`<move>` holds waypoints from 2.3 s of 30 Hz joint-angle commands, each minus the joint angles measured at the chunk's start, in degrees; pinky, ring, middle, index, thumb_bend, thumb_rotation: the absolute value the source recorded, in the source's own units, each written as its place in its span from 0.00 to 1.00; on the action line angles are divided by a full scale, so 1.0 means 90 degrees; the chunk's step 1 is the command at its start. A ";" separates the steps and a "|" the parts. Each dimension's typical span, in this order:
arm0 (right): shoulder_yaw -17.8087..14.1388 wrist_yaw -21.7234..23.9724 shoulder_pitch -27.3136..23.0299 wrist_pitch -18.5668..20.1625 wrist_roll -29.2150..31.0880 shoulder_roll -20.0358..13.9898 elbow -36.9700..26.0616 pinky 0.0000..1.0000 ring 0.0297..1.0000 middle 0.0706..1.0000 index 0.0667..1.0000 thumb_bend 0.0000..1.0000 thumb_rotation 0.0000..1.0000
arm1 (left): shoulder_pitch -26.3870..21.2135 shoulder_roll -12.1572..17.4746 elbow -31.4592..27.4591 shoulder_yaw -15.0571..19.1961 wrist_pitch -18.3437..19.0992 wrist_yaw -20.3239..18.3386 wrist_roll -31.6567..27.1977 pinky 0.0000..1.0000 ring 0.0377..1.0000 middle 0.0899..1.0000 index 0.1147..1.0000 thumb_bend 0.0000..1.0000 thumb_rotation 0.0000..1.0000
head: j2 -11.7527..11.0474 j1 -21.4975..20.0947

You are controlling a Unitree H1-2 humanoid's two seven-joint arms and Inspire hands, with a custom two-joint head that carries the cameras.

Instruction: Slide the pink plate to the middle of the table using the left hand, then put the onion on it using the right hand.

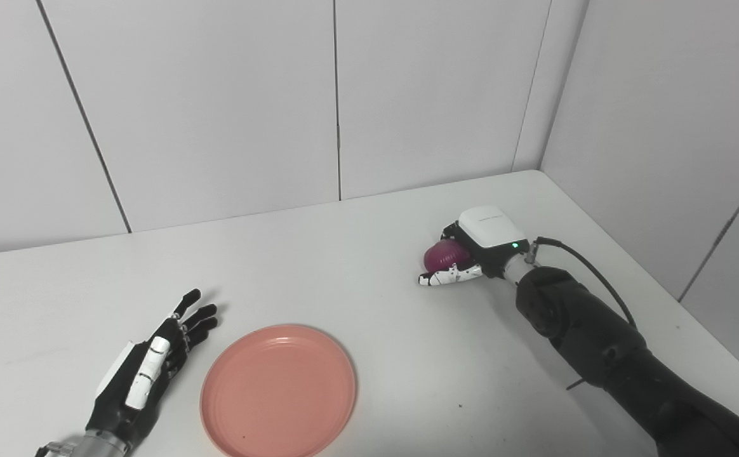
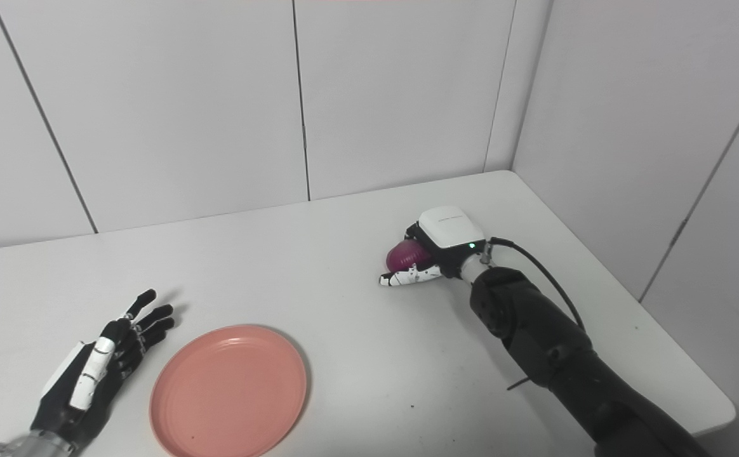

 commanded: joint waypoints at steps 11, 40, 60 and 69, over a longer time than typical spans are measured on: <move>0.0000 0.0659 -0.0264 -0.0324 -0.0002 -0.0098 -0.1546 0.24 0.28 0.33 0.43 0.56 0.91 | 0.0093 -0.0092 0.0171 -0.0069 -0.0054 -0.0037 -0.0089 0.94 0.89 0.90 0.96 0.66 0.97 | 0.0027 0.0091; 0.0238 0.1474 0.0052 -0.1537 -0.0229 0.0624 -0.3917 0.15 0.18 0.24 0.32 0.55 0.90 | 0.0132 -0.0751 -0.0485 -0.0455 0.0533 0.0575 0.0387 0.91 0.86 0.88 0.94 0.71 0.95 | 0.0453 0.2086; 0.0630 0.1864 0.0562 -0.1720 -0.0632 0.1157 -0.3934 0.17 0.22 0.30 0.40 0.54 0.89 | 0.0120 -0.0692 -0.0778 -0.0448 0.0766 0.0620 0.0258 0.89 0.85 0.86 0.92 0.74 0.94 | 0.0744 0.1951; 0.0669 0.1721 0.0660 -0.1828 -0.0744 0.1206 -0.3605 0.20 0.24 0.32 0.42 0.53 0.88 | 0.0125 -0.0672 -0.0813 -0.0483 0.0838 0.0641 0.0279 0.87 0.84 0.85 0.91 0.73 0.94 | 0.0756 0.2041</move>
